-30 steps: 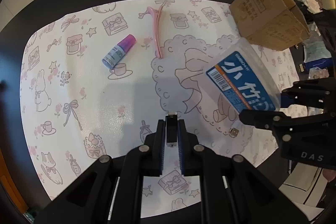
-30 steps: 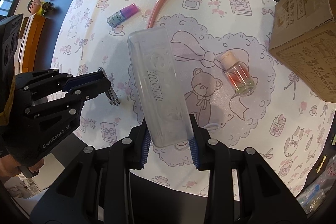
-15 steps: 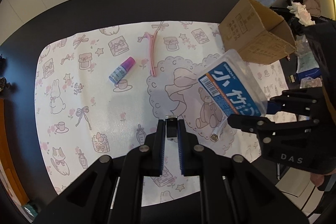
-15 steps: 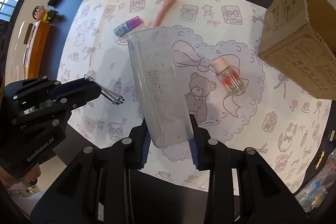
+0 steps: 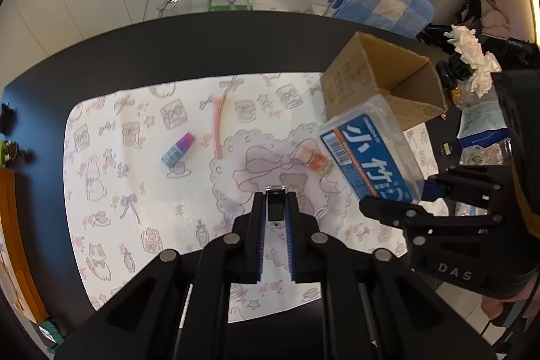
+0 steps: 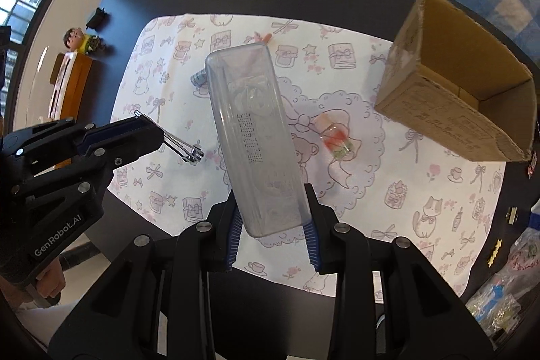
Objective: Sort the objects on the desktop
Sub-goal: 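Carry the clipper with the left tool while the right tool carries the case to the box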
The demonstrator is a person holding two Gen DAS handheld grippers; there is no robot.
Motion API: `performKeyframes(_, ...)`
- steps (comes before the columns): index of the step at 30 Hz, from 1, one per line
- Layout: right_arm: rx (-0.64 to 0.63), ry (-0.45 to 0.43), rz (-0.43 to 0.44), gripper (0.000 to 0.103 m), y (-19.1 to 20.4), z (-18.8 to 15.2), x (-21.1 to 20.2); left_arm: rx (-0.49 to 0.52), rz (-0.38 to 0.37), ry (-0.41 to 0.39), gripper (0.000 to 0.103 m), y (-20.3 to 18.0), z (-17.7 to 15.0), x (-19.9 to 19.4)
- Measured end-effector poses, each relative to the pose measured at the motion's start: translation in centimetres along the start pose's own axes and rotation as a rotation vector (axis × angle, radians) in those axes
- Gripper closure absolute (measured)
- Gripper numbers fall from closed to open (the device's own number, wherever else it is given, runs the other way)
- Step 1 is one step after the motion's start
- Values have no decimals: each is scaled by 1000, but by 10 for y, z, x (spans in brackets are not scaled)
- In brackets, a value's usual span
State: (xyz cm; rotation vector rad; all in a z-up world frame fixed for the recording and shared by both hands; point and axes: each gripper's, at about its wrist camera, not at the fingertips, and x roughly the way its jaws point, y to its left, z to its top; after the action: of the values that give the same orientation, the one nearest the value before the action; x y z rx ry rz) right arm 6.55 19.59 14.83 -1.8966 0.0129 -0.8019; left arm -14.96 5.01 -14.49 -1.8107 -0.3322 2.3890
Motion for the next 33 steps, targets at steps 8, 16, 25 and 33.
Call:
performKeyframes(8,74,-53,-23,70,-36,-12,-50,56,-8,-46,92,-40,42,-13)
performKeyframes(16,122,-116,-73,70,-77,-5,-92,90,-28,-71,92,-79,78,-12)
performKeyframes(25,143,-152,-107,70,-119,14,-109,124,-80,-111,92,-127,121,-1)
performKeyframes(33,157,-165,-115,70,-163,30,-108,142,-93,-118,92,-155,150,24)
